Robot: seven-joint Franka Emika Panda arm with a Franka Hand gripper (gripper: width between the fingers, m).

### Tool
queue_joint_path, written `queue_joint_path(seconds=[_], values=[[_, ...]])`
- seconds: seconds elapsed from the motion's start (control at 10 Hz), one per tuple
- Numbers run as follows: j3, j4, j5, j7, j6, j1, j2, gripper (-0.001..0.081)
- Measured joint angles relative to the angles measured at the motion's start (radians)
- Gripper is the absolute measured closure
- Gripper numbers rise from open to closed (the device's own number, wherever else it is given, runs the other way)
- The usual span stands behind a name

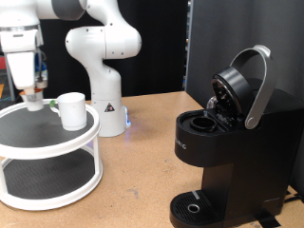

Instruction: Make a cup of coffee with the keurig machine

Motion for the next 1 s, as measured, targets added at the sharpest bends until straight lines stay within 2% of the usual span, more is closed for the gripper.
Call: queue_joint_path(seconds=[0.3,0.5,0.7,0.8,1.0], values=[[0.052,0.008,0.122,0.082,-0.006,0.073,-0.001,0.037],[0.084,0.013,0.154,0.145,0.009,0.1,-0.001,0.037],[0.082,0.005,0.154,0.143,0.015,0.1,0.0,0.037],[0.082,-0.002,0.189,0.148,0.035,0.11,0.002,0.037],[0.088,0.001,0.29,0.173,0.097,0.168,0.027,0.037]])
